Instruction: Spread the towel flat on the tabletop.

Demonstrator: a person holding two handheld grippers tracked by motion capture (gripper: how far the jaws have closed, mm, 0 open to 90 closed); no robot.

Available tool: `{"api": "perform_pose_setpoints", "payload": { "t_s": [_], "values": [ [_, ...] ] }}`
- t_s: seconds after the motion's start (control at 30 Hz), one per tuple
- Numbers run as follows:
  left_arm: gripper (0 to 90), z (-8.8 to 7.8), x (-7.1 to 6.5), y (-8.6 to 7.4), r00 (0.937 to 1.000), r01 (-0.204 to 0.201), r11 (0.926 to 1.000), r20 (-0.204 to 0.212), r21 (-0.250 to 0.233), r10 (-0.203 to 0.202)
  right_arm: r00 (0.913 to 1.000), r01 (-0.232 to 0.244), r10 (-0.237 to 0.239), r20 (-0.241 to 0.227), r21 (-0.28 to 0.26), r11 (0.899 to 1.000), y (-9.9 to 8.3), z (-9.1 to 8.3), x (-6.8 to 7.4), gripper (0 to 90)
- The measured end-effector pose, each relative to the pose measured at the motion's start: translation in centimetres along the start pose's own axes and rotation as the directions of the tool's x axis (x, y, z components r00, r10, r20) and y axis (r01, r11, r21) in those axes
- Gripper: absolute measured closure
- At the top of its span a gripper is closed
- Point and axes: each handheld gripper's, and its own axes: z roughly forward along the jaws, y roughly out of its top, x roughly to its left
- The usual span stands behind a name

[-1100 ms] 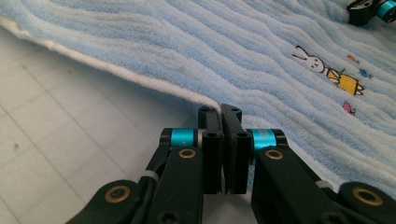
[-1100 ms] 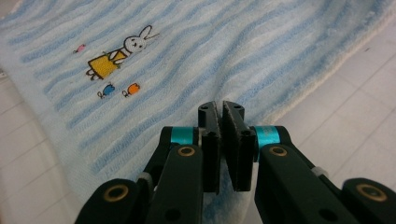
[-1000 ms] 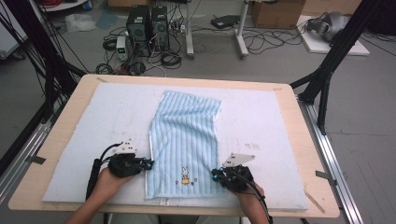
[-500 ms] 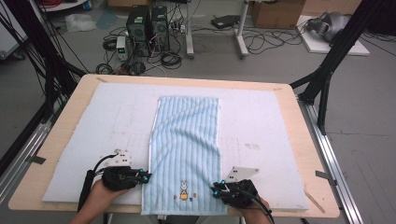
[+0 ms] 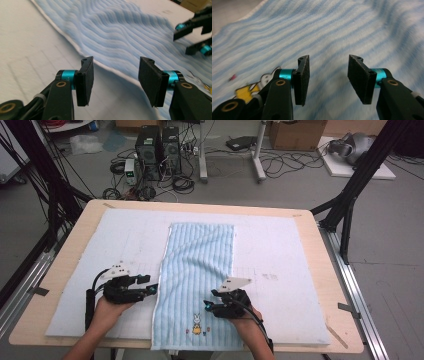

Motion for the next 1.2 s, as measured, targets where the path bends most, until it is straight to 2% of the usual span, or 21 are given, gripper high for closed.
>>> {"api": "perform_pose_setpoints", "payload": {
  "t_s": [0.13, 0.17, 0.27, 0.43, 0.57, 0.67, 0.9, 0.97, 1.07, 1.13, 1.17, 1.2],
  "values": [
    [44.8, 0.0, 1.0, 1.0, 0.9997, 0.014, 0.9993, -0.018, -0.036, -0.015, 0.9993, 0.036, -0.036, -0.004, 0.046, 0.998, 0.6, 1.6, -0.4, 64.7],
    [44.8, 0.1, 1.2, 1.2, 0.9997, 0.014, 0.9991, -0.021, -0.041, -0.015, 0.9993, 0.036, -0.036, -0.010, 0.048, 0.998, 0.7, 1.6, -0.4, 70.5],
    [44.7, 0.3, 1.8, 1.4, 0.9996, 0.012, 0.9985, -0.025, -0.053, -0.013, 0.9980, 0.037, -0.034, -0.053, 0.055, 0.998, 0.8, 1.6, -0.8, 82.5],
    [44.8, 1.2, 2.3, 1.5, 0.9995, 0.013, 0.9992, -0.028, -0.039, -0.014, 0.9892, 0.058, -0.049, -0.138, 0.063, 0.996, 0.5, 1.2, -0.9, 84.8],
    [44.8, 1.6, 2.6, 1.7, 0.9992, 0.009, 0.9991, -0.039, -0.042, -0.010, 0.9771, 0.071, -0.056, -0.205, 0.067, 0.995, 0.1, 0.8, -0.8, 84.8],
    [44.9, 1.9, 2.8, 1.8, 0.9990, 0.010, 0.9993, -0.044, -0.037, -0.011, 0.9635, 0.091, -0.069, -0.259, 0.074, 0.993, -0.3, 0.4, -0.3, 84.8],
    [44.8, 2.2, 3.1, 1.7, 0.9984, 0.006, 0.9997, -0.057, -0.025, -0.007, 0.9460, 0.107, -0.075, -0.315, 0.086, 0.991, -1.0, -0.4, 0.5, 84.9],
    [44.8, 2.2, 3.1, 1.7, 0.9983, 0.005, 0.9997, -0.057, -0.023, -0.007, 0.9374, 0.119, -0.081, -0.339, 0.092, 0.989, -1.1, -0.5, 0.8, 85.0],
    [44.7, 2.2, 3.0, 1.7, 0.9985, 0.001, 0.9999, -0.055, -0.017, -0.001, 0.9183, 0.136, -0.090, -0.386, 0.095, 0.986, -1.3, -0.9, 1.2, 82.5],
    [44.7, 2.3, 3.0, 1.7, 0.9985, 0.002, 0.9998, -0.055, -0.018, -0.003, 0.9182, 0.115, -0.082, -0.387, 0.062, 0.991, -1.2, -1.3, 0.9, 74.4],
    [44.7, 2.3, 3.1, 1.7, 0.9984, 0.003, 0.9998, -0.056, -0.020, -0.005, 0.9271, 0.090, -0.068, -0.369, 0.044, 0.995, -1.1, -1.5, 0.5, 68.9],
    [44.7, 2.3, 3.1, 1.7, 0.9983, 0.003, 0.9997, -0.059, -0.023, -0.004, 0.9395, 0.043, -0.039, -0.340, 0.004, 0.999, -0.9, -1.9, -0.3, 66.1]
  ]
}}
